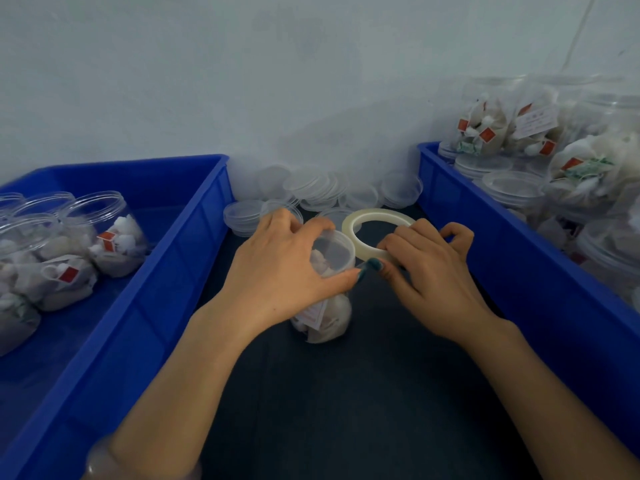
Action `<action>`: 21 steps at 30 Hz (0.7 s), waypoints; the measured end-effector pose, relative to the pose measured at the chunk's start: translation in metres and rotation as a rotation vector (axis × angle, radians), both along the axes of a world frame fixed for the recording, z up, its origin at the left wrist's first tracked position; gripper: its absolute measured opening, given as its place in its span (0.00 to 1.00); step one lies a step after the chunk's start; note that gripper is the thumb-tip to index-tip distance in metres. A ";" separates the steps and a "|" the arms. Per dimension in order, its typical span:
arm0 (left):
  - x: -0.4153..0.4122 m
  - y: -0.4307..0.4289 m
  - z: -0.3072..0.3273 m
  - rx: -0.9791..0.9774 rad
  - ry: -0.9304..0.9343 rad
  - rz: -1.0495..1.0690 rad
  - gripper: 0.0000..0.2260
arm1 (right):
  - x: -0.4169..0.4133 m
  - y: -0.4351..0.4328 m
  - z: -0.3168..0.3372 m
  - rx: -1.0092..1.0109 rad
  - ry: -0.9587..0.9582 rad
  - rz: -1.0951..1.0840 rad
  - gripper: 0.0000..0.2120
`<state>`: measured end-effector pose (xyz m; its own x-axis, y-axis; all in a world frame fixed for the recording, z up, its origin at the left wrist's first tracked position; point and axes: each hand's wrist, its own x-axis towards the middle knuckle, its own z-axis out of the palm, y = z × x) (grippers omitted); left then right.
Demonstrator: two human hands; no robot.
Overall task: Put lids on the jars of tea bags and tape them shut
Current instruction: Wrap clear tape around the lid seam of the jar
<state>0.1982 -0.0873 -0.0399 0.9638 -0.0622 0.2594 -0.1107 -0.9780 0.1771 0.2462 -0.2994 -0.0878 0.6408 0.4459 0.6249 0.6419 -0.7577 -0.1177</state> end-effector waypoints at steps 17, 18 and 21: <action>-0.001 -0.013 -0.007 -0.141 0.011 -0.101 0.38 | -0.009 0.011 -0.001 0.063 -0.070 -0.126 0.15; -0.001 -0.016 -0.010 -0.116 -0.029 -0.071 0.39 | -0.009 0.011 0.000 0.058 -0.059 -0.119 0.14; 0.003 -0.020 -0.015 -0.119 -0.115 -0.038 0.36 | -0.007 0.008 0.004 0.039 -0.029 -0.072 0.13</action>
<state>0.2015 -0.1073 -0.0548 0.9248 -0.0599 0.3758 -0.1731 -0.9457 0.2751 0.2392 -0.2918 -0.0842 0.6515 0.3740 0.6601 0.5895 -0.7972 -0.1302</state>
